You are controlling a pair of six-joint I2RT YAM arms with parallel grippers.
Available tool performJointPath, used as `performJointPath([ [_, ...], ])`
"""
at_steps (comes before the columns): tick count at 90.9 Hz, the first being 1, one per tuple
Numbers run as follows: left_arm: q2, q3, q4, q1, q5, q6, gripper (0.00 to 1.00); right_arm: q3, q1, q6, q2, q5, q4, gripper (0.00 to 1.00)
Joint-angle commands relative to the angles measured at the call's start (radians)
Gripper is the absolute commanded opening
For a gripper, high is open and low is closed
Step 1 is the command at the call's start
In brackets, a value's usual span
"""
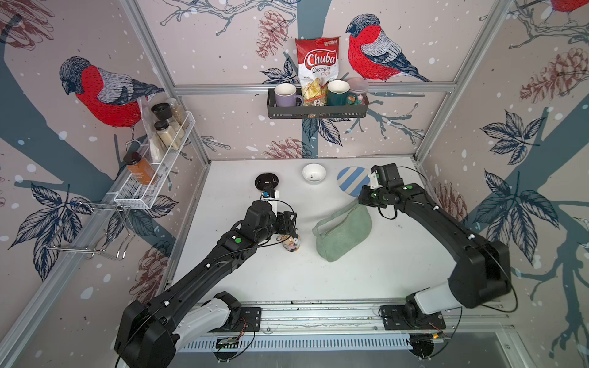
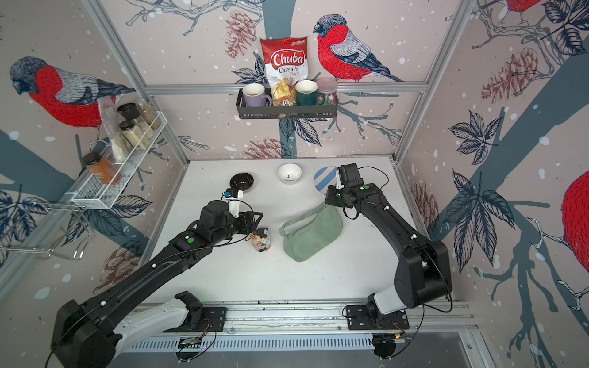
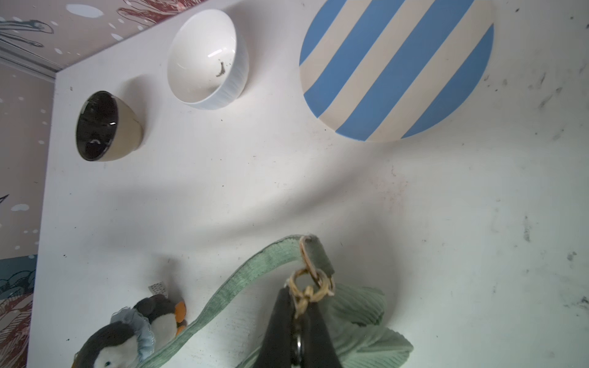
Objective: Remove the decoration from the bag
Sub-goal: Place the bag at the center of the board, then reset both arms
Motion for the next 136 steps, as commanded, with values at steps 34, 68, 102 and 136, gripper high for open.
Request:
performJointPath([
  [34,-0.034,0.051,0.035,0.044,-0.157,0.086,0.72,-0.051,-0.049,0.036,-0.033,0.024,0.050,0.66],
  [68,-0.102,-0.099,0.376,0.092,-0.819,0.306,0.88,-0.213,-0.156,-0.126,-0.373,0.285,0.136,1.00],
  [102,0.132,-0.409,0.978,0.145,-0.963,0.667,0.96,-0.711,-0.180,-0.373,-0.503,0.470,0.810,1.00],
  [136,0.545,-0.532,1.505,0.279,-0.786,0.679,0.96,-0.877,-0.233,-0.391,-0.205,0.490,1.283,1.00],
])
